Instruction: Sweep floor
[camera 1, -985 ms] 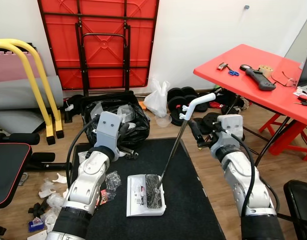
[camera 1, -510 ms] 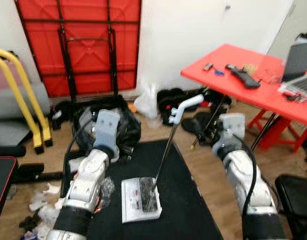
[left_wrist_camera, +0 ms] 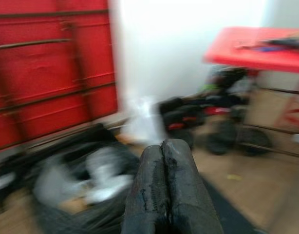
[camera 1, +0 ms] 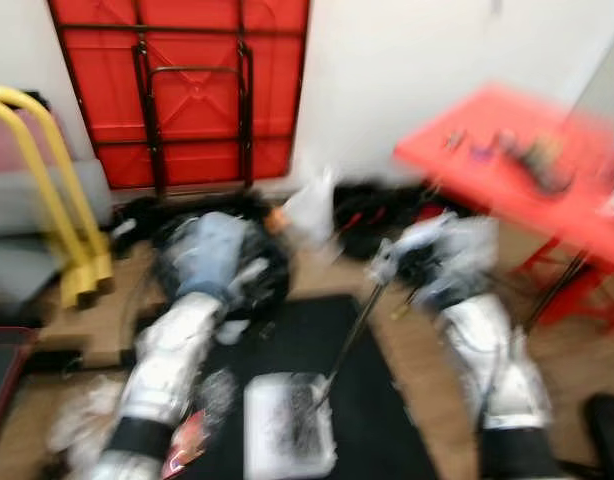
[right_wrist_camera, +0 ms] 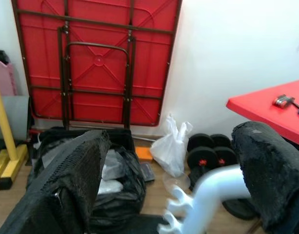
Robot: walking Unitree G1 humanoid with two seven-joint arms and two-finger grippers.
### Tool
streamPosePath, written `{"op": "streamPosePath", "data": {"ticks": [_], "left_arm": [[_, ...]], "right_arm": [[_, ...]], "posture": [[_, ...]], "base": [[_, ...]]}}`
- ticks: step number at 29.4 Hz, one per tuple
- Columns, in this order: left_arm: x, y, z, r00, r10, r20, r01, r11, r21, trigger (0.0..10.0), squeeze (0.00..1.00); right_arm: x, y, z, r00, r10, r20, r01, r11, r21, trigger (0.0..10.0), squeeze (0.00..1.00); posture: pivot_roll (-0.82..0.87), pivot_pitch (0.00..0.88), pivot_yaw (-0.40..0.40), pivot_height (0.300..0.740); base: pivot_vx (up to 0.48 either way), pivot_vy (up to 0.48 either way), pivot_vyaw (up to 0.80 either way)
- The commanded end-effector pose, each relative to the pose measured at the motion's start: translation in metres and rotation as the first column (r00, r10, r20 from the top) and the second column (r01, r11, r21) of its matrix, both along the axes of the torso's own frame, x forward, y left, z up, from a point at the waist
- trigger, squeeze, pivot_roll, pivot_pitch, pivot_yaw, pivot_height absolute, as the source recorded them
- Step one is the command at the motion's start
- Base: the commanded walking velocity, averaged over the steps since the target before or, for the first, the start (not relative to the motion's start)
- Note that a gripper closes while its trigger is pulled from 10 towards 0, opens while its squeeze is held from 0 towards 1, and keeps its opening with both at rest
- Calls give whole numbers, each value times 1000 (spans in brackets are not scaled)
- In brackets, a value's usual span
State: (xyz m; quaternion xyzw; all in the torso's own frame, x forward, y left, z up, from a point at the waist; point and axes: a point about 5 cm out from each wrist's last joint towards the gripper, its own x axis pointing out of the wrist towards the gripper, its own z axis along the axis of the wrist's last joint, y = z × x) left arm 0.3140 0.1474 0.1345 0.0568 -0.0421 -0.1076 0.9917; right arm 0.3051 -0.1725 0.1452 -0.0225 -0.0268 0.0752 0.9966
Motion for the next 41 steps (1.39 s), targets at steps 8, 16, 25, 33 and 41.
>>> {"op": "streamPosePath", "data": {"ticks": [8,16,25,33,41], "left_arm": [[0,-13,2,999,-48,8,48,999,-5,10000,0],[0,-14,4,998,-62,27,62,998,-17,10000,0],[1,-12,4,999,-45,22,45,999,-23,10000,0],[4,-10,4,999,-37,23,37,999,-25,10000,0],[7,-9,5,999,-27,23,27,999,-22,10000,0]], "right_arm": [[-3,-10,1,1000,-13,18,14,999,-48,10000,0],[-3,-10,3,999,-17,28,19,997,-70,10000,0],[3,-8,15,999,-8,36,9,999,-44,10000,0],[-1,10,28,989,128,77,-128,992,-1,10000,0],[-4,19,29,980,183,73,-183,983,-16,10000,0]], "posture": [[-199,0,-118,740],[-199,0,-117,740],[-196,0,-116,730],[-196,0,-114,710],[-200,0,-108,680]], "base": [[322,0,0],[304,0,0],[31,0,0],[0,0,0],[0,0,0]]}}
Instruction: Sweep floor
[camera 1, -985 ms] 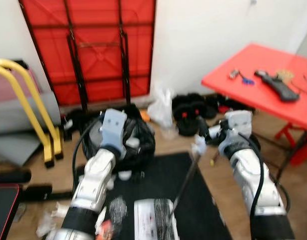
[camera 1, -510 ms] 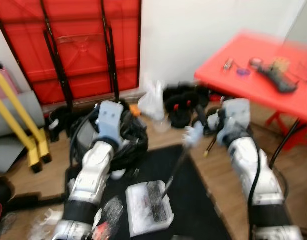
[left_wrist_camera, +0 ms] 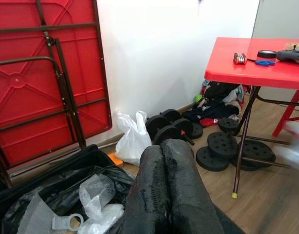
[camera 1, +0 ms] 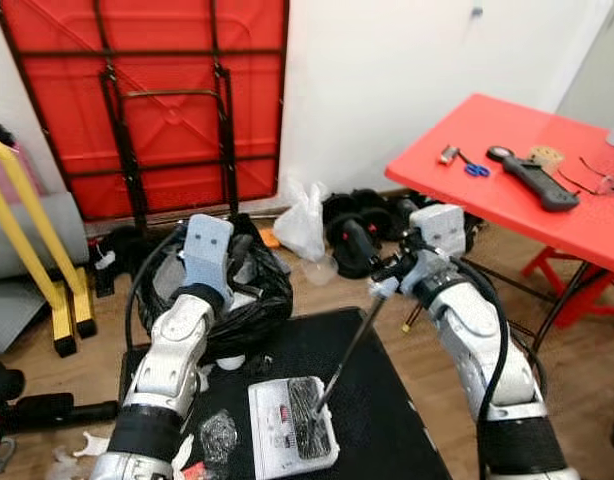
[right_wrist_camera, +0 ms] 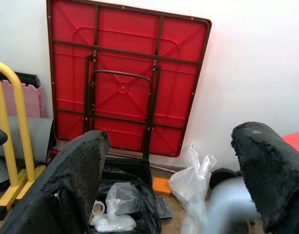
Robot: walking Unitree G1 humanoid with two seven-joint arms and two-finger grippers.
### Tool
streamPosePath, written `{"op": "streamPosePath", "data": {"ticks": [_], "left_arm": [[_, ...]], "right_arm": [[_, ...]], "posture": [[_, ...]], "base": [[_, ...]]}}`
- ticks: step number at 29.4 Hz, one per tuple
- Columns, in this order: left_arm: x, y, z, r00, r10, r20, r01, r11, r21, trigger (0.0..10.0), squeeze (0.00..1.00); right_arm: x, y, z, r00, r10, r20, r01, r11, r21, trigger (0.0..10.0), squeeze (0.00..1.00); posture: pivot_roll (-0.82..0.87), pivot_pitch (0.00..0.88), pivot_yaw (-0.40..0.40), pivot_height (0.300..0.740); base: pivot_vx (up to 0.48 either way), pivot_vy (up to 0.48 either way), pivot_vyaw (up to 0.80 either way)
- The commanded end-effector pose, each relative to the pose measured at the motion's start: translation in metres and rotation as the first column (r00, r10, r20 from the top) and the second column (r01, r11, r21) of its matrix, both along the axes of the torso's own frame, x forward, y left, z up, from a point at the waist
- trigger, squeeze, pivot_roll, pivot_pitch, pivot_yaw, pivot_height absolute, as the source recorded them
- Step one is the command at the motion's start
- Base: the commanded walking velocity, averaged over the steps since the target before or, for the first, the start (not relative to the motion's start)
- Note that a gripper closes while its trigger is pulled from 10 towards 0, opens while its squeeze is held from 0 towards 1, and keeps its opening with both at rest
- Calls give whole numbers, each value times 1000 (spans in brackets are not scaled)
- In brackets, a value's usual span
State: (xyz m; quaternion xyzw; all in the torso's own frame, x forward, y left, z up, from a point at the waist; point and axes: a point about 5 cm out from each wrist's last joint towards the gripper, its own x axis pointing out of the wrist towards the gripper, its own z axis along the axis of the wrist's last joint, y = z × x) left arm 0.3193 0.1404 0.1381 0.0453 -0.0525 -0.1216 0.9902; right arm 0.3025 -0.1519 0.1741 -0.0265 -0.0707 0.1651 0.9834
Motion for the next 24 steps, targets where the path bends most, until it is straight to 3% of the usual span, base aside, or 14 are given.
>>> {"op": "streamPosePath", "data": {"ticks": [1,10,18,24], "left_arm": [[2,-1,1,1000,3,6,-3,1000,1,10000,0],[2,0,1,1000,14,5,-14,1000,-5,10000,0],[2,0,1,1000,17,3,-17,1000,-12,10000,0],[2,1,1,1000,14,3,-14,1000,1,10000,0]], "right_arm": [[-2,-2,0,1000,1,-10,-1,1000,-3,10000,0],[-2,-7,1,1000,11,-24,-11,999,-31,10000,0],[3,-32,-6,991,-110,-71,106,993,-60,10000,0],[5,-39,-7,986,-150,-77,146,988,-53,10000,0]], "posture": [[-200,0,-108,680],[-201,0,-109,660],[-205,0,-108,630],[-200,0,-106,600]], "base": [[0,0,0],[0,0,0],[0,0,0],[0,0,0]]}}
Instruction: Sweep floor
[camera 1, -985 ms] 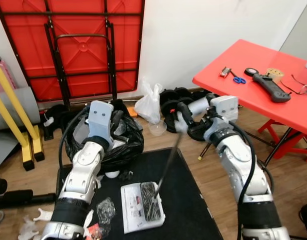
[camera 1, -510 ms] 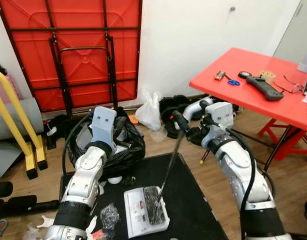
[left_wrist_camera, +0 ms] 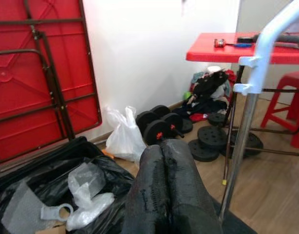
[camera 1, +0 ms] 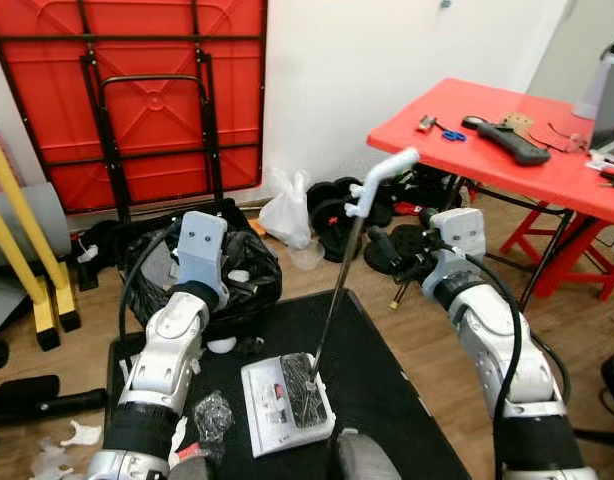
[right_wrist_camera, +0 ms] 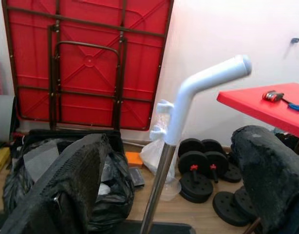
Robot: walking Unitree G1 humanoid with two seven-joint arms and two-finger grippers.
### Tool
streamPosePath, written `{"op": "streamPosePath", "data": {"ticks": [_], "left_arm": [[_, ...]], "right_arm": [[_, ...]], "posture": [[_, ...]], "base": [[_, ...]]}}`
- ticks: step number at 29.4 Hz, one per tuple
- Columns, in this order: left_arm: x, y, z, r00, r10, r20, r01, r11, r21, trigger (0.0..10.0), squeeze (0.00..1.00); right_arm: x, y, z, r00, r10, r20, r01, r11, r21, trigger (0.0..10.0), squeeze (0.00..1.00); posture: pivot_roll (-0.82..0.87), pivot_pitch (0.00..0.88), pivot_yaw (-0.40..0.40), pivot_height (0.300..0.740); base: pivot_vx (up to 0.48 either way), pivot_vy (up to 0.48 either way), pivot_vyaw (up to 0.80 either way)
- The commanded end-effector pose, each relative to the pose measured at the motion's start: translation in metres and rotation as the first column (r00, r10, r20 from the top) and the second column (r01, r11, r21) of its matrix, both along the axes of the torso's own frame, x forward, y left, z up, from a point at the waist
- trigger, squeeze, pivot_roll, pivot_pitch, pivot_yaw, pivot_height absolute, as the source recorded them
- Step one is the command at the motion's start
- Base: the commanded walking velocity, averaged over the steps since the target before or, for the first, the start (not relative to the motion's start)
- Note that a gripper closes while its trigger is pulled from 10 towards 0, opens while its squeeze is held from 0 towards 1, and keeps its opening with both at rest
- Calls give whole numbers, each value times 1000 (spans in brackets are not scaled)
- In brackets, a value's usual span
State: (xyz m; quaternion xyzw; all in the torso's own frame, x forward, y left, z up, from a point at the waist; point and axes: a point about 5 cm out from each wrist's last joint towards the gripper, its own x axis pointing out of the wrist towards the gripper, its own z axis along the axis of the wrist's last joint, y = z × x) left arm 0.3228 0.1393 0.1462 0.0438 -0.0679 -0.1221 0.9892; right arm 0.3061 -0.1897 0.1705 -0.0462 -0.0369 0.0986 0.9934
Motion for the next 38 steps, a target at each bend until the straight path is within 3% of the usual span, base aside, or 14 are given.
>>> {"op": "streamPosePath", "data": {"ticks": [1,18,19,23,27,29,31,33,38], "left_arm": [[-1,2,-7,999,16,-27,-16,1000,10,10000,0],[-2,4,-6,1000,12,-25,-11,999,31,10000,0],[-2,5,-5,1000,12,-24,-11,999,35,10000,0],[-3,6,-5,1000,11,-23,-10,999,39,10000,0],[-3,6,-5,1000,11,-23,-10,999,39,10000,0],[-6,7,-3,1000,6,-19,-5,999,48,10000,0],[-6,7,-3,1000,6,-19,-5,999,48,10000,0],[-12,9,2,1000,1,-9,-1,999,44,10000,0],[-26,12,8,1000,-13,-1,13,1000,13,10000,0]], "right_arm": [[1,-1,-3,1000,-14,-25,14,1000,-7,10000,0],[3,-14,-2,996,-86,-15,86,996,-8,10000,0],[4,-23,-2,993,-119,-13,119,993,-18,10000,0],[4,-31,-3,989,-148,-14,147,989,-22,10000,0],[4,-31,-3,989,-148,-14,147,989,-22,10000,0],[5,-46,-6,981,-191,-32,191,982,-4,10000,0],[5,-46,-6,981,-191,-32,191,982,-4,10000,0],[10,-65,-14,968,-236,-80,239,970,38,10000,0],[19,-74,-17,964,-235,-125,242,969,45,10000,0]], "posture": [[-200,0,-106,595],[-194,0,-97,540],[-193,5,-93,530],[-192,12,-90,520],[-192,12,-90,520],[-187,44,-86,510],[-187,44,-86,510],[-173,91,-85,500],[-160,170,-79,485]], "base": [[0,0,0],[0,0,0],[0,0,0],[0,0,0],[0,0,0],[0,0,0],[0,0,0],[0,0,0],[0,0,0]]}}
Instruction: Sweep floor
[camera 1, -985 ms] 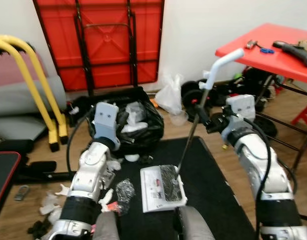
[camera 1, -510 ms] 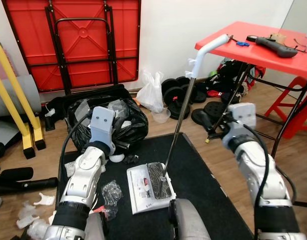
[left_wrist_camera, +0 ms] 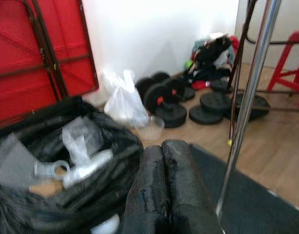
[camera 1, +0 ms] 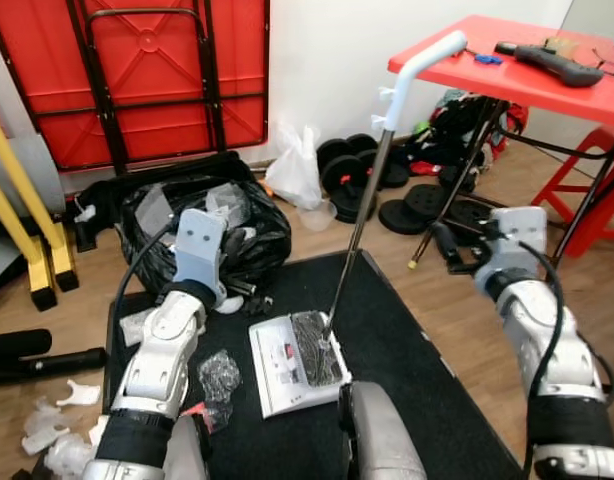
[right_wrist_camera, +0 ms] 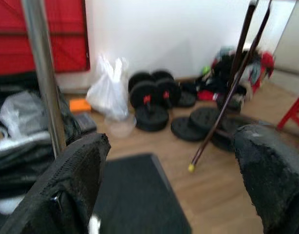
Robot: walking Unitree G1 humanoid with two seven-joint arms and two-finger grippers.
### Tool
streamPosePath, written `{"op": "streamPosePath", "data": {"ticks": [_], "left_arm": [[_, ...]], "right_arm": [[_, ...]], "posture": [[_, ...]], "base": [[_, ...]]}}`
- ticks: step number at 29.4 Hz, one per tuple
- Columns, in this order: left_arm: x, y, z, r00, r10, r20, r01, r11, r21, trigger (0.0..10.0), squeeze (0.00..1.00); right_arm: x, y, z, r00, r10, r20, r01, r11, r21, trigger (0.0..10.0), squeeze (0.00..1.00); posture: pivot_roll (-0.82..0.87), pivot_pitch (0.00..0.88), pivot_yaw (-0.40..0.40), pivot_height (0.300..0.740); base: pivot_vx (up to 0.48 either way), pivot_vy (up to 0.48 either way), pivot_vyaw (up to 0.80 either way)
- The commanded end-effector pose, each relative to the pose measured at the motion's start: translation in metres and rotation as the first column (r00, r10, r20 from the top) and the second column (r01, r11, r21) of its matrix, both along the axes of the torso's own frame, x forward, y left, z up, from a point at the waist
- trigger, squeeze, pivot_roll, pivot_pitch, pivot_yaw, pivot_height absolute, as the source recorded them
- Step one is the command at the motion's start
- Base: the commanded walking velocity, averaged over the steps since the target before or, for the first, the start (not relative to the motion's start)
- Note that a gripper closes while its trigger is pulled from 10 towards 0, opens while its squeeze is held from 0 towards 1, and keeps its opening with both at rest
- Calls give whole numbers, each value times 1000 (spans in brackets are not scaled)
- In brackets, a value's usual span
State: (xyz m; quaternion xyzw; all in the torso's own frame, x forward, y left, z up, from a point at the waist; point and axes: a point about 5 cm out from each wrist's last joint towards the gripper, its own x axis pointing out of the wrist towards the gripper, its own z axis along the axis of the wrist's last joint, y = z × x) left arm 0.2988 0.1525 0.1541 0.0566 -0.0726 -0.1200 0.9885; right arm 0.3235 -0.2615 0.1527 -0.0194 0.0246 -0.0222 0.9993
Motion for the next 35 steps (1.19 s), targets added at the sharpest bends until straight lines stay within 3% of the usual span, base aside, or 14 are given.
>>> {"op": "streamPosePath", "data": {"ticks": [1,7,8,10,15,26,29,35], "left_arm": [[-6,-2,0,1000,-26,-14,25,999,-20,10000,0],[-13,-4,2,999,-41,-17,40,999,-26,10000,0],[-20,-5,4,998,-58,-20,57,998,-28,10000,0],[-20,-5,4,998,-58,-20,57,998,-28,10000,0],[-41,-10,11,995,-94,-42,93,995,-31,10000,0],[-56,-11,15,992,-107,-62,106,994,-18,10000,0],[-59,-11,16,992,-108,-65,107,994,-16,10000,0],[-67,-12,20,991,-103,-83,103,995,-7,10000,0]], "right_arm": [[4,-2,1,1000,8,-5,-8,1000,12,10000,0],[10,0,3,1000,23,-8,-23,999,22,10000,0],[15,6,5,998,58,-10,-57,998,25,10000,0],[15,6,5,998,58,-10,-57,998,25,10000,0],[31,23,12,986,167,-7,-167,986,-25,10000,0],[45,25,26,986,166,35,-165,986,-28,10000,0],[48,31,28,981,191,36,-189,981,-43,10000,0],[63,58,42,951,305,51,-299,950,-91,10000,0]], "posture": [[-160,170,-79,480],[-146,218,-80,475],[-128,258,-81,470],[-128,258,-81,470],[-98,318,-79,450],[-73,348,-87,420],[-68,357,-87,415],[-58,378,-89,400]], "base": [[0,0,0],[0,0,0],[0,0,0],[0,0,0],[0,0,0],[0,0,0],[0,0,0],[0,0,0]]}}
